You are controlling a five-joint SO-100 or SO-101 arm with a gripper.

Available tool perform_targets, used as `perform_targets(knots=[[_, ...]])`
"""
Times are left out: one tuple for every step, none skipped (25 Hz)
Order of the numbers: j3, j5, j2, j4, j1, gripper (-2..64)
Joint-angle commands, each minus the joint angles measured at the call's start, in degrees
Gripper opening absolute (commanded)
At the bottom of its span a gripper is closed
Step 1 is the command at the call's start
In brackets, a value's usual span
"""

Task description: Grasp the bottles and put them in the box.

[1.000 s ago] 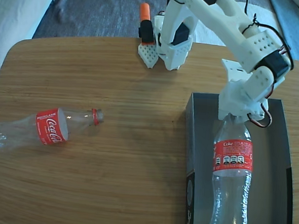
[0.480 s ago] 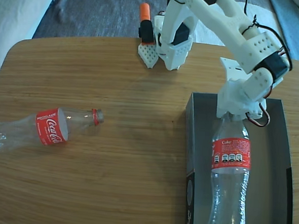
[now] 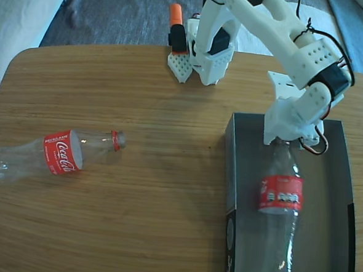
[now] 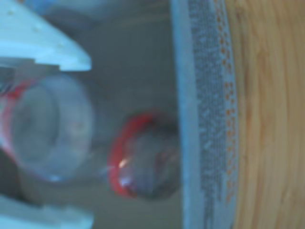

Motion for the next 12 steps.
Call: perform_targets(knots=[[-0.5,0.4,1.3,0.0,1.8,40.7],[-0.9,0.4,1.4,0.0,2.5,40.7],[-1.2,0.4,1.8,-0.1,3.1,40.7],[-1.8,0.4,1.8,-0.1,3.7,40.7],[-2.9,0.4,1.8,0.5,4.3,40.7],[-4.1,0.4,1.9,0.9,5.0,40.7],[-5.4,0.4,2.0,1.4,5.7,40.7],[-6.9,0.4,2.5,2.3,6.6,40.7],[-8.3,0.4,3.1,2.9,7.6,40.4],[-9.4,0.4,3.5,3.3,8.5,39.7],[-10.6,0.4,4.0,3.3,9.8,38.5],[-11.8,0.4,4.4,3.4,11.0,37.2]])
